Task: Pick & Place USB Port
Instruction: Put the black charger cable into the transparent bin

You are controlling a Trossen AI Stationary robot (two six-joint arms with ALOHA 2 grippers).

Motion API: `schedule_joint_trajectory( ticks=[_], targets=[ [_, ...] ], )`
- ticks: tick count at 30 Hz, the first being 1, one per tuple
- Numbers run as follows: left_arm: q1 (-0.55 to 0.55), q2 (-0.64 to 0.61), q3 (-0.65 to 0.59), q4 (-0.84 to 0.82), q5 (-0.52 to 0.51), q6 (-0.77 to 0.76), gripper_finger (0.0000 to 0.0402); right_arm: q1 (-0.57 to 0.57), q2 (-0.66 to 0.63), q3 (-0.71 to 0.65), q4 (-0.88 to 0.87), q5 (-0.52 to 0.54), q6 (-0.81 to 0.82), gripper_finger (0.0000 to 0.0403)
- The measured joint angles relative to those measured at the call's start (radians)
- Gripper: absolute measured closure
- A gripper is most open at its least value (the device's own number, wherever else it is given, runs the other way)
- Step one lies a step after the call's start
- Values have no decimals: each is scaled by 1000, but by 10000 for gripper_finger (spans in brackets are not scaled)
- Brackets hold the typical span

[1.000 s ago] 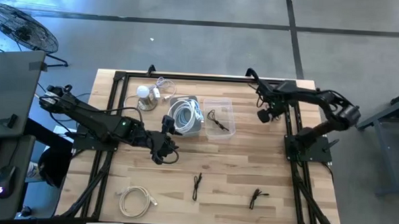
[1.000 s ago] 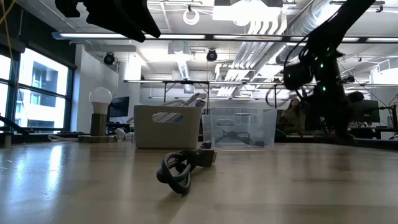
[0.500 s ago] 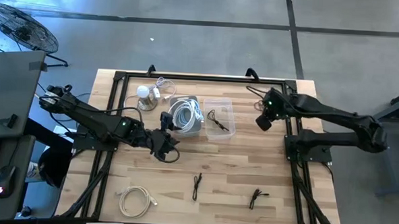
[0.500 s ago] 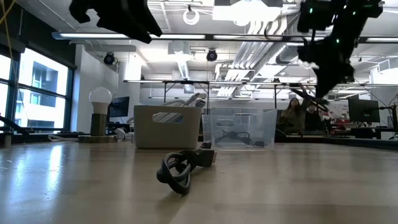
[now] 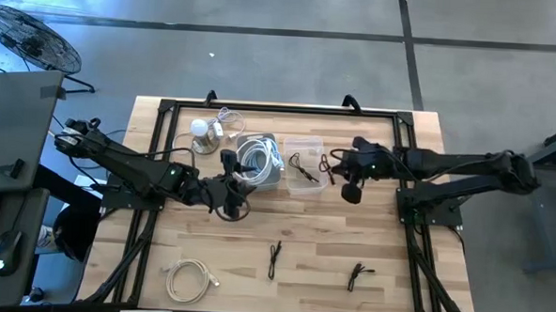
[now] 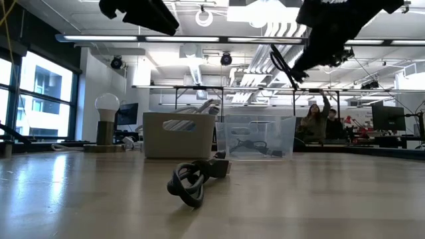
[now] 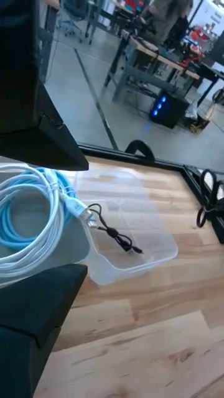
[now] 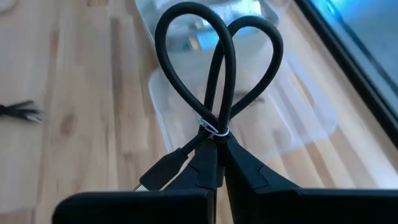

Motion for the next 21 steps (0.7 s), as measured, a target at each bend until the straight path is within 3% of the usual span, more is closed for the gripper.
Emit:
schedule_joint_trajectory(
  ticks=[15,21],
  targets=[
    [3,-16,0,0,-28,-44,149,-29,164,1,170,-11,-97,400],
    [0,-16,0,-20,-29,-65,149,-29,220,1,230,-73,-153,400]
  ],
)
